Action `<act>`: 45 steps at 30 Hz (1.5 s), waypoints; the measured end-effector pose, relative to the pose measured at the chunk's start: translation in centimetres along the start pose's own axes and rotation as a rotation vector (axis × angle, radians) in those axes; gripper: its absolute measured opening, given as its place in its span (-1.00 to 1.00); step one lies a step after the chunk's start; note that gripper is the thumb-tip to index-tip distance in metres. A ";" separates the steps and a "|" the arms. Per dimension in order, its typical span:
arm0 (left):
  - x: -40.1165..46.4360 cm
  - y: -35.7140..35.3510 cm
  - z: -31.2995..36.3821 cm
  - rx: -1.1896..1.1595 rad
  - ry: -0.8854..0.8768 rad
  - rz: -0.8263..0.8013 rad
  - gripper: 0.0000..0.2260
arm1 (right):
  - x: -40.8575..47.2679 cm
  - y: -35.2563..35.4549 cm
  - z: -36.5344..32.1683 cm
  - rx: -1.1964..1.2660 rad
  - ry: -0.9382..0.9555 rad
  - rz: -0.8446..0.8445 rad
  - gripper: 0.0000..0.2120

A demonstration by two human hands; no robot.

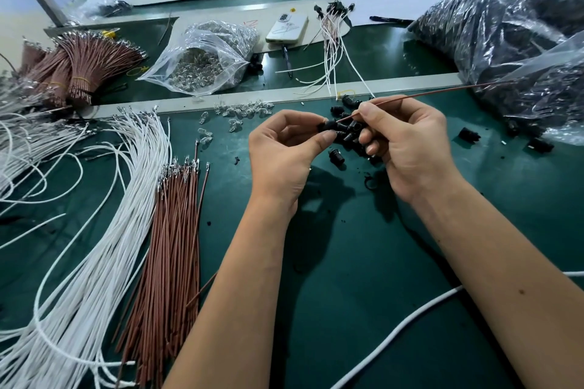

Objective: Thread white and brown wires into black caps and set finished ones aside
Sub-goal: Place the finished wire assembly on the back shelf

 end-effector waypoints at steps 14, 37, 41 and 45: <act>-0.1 -0.2 -0.1 -0.016 0.022 -0.013 -0.81 | -0.2 -0.4 -0.2 0.011 -0.015 -0.103 -0.85; -0.1 -0.5 -0.5 -0.061 0.087 -0.059 -0.91 | -0.1 -0.4 -0.6 -0.016 0.064 -0.113 -0.85; -0.2 -0.8 -0.4 -0.069 0.104 -0.086 -0.88 | -0.1 -0.5 -0.5 0.001 0.062 -0.134 -0.86; -0.3 -1.1 -0.4 -0.071 0.129 -0.098 -0.91 | -0.2 -0.6 -0.3 -0.037 0.088 -0.149 -0.87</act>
Point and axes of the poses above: each hand's wrist, its own x-axis towards the middle knuckle, its own y-axis out of the back of the hand, z = x × y, the point moved 4 cm from there along x, towards the middle knuckle, and after that the axes turned 11 degrees about x, right-handed, at the moved point
